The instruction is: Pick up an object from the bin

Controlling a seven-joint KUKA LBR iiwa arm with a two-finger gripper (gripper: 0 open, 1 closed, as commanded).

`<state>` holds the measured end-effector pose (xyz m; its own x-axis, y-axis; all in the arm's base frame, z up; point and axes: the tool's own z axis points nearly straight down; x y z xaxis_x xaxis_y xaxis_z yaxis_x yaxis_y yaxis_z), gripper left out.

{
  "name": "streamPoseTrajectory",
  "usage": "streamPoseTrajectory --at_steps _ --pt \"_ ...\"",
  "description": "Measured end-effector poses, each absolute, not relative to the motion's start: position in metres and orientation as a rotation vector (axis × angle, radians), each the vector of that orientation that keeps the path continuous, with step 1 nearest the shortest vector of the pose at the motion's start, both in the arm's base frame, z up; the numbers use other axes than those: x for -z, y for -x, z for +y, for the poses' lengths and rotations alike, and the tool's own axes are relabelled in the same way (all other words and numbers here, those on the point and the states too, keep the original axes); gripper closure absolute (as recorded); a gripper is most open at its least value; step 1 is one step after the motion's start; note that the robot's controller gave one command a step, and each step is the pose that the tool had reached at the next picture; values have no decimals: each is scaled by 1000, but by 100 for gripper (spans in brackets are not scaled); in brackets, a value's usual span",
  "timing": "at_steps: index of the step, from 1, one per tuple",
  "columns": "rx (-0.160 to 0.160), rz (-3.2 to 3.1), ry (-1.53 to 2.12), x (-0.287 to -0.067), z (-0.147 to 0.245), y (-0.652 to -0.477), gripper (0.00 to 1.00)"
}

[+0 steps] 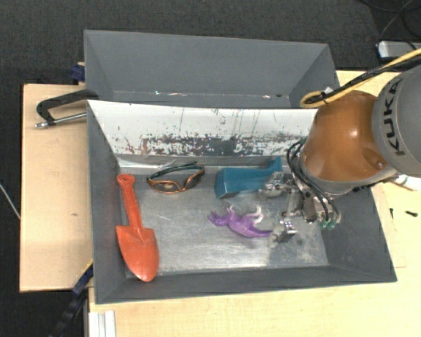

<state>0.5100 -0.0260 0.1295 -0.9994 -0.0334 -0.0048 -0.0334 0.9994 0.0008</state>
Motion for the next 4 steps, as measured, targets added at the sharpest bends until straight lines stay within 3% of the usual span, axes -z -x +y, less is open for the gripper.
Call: streamPoseTrajectory --at_steps 1,2,4 --pt "-2 3137 -6 -78 -21 -508 0" --pt "-1 3139 -13 -81 -21 -508 100" --pt "-2 3143 -13 -85 -21 -506 100"
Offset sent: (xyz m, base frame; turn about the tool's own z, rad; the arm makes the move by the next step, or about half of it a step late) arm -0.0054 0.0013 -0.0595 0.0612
